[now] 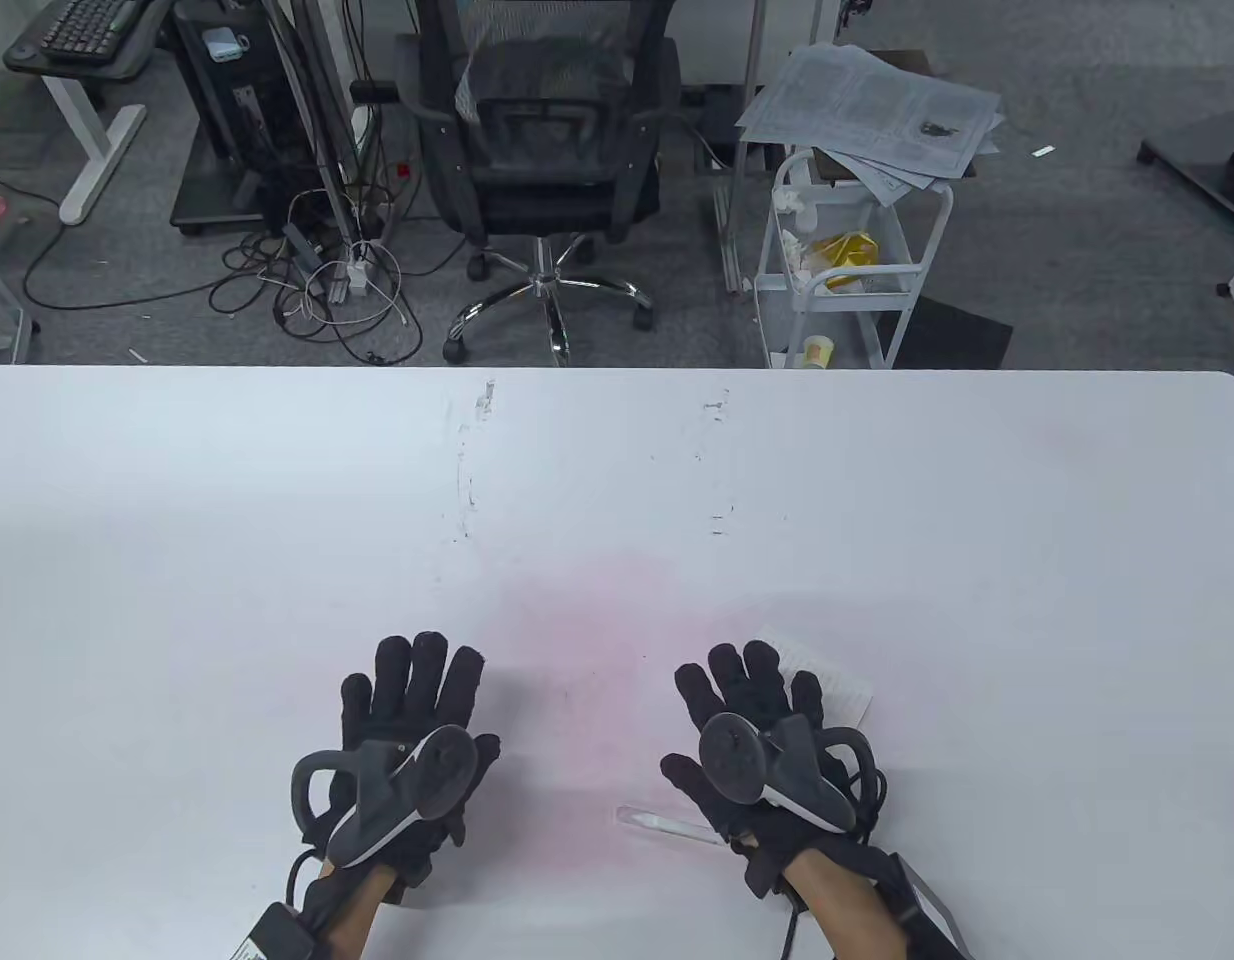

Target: Squeeze and apply correction pen on text

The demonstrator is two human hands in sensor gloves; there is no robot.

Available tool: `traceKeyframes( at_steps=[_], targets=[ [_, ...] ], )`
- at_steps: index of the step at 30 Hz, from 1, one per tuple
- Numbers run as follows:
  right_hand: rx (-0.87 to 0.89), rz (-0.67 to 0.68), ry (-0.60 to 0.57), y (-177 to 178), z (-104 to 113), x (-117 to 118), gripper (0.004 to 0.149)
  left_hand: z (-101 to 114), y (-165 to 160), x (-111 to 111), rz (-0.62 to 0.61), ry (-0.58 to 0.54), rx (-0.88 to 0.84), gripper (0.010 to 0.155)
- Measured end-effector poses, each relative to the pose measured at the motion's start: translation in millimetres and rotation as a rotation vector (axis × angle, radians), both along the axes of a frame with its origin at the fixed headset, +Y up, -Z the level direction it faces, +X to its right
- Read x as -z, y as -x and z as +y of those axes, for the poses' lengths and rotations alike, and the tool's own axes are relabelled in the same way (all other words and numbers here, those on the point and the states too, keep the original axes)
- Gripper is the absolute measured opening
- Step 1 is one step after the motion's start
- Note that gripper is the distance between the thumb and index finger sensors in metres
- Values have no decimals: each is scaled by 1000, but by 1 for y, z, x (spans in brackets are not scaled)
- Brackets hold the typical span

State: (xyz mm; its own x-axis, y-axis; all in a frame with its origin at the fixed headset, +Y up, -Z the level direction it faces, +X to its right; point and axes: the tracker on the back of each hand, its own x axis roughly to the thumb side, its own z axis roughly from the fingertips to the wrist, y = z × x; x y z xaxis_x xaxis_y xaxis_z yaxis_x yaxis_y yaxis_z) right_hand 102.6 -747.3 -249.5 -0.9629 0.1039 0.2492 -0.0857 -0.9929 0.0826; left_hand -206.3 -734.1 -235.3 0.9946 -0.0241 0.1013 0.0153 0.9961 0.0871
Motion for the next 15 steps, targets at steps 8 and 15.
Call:
traceKeyframes(
  at_steps=[8, 15],
  targets=[
    [14, -6, -7, -2, 0, 0, 80, 0, 1, 0, 6, 2, -4, 79],
    [17, -10, -6, -3, 0, 0, 80, 0, 2, 1, 6, 3, -4, 79]
  ],
)
